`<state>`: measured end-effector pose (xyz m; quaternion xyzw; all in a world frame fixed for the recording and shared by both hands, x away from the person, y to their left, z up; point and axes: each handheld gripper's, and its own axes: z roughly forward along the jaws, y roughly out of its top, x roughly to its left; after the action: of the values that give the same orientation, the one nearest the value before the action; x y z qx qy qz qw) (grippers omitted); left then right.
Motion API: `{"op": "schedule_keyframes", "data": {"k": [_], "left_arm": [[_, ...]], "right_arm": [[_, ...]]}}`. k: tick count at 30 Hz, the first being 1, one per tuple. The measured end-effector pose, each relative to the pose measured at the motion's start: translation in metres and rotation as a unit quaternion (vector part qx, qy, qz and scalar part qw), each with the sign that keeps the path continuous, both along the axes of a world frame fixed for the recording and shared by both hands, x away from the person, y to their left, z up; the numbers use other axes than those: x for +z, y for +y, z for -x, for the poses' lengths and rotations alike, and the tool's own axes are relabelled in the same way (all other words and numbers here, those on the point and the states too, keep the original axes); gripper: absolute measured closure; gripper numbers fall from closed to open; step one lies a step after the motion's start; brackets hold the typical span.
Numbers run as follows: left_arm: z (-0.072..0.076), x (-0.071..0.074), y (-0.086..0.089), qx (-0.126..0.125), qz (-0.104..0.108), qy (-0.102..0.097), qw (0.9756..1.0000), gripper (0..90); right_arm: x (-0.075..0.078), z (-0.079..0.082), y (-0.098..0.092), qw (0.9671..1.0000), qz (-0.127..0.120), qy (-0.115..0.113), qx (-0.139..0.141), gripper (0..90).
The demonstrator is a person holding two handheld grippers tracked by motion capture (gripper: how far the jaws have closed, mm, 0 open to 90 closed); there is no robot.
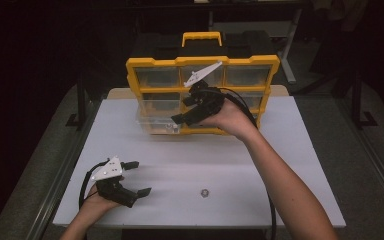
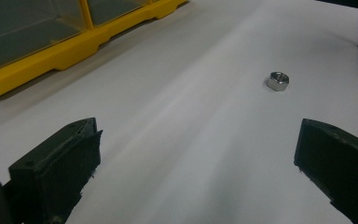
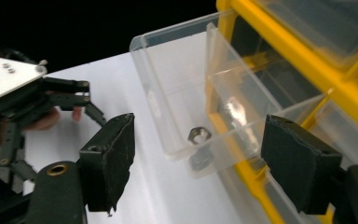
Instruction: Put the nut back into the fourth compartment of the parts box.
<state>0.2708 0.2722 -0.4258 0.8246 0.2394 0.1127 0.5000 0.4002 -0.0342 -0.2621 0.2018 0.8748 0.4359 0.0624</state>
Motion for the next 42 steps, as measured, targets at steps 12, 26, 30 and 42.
{"op": "schedule_keyframes", "data": {"k": [12, 26, 30, 42], "left_arm": [[0.001, 0.0, 0.001, 0.0, -0.004, 0.001, 1.0, 0.5], [0.001, -0.001, 0.0, 0.0, -0.003, 0.003, 1.0, 0.4], [0.002, -0.001, 0.0, 0.001, -0.003, 0.005, 1.0, 0.4], [0.002, -0.002, -0.001, -0.002, -0.006, 0.003, 1.0, 0.4]], "right_arm": [[-0.026, 0.019, -0.014, 0.9999, 0.009, -0.005, 0.009, 20.1], [-0.056, 0.038, -0.031, 0.9999, 0.01, 0.011, -0.007, 19.0], [-0.065, 0.045, -0.034, 0.9998, 0.017, 0.007, -0.002, 19.2], [-0.093, 0.069, -0.043, 0.9995, 0.031, 0.011, -0.001, 23.0]]}}
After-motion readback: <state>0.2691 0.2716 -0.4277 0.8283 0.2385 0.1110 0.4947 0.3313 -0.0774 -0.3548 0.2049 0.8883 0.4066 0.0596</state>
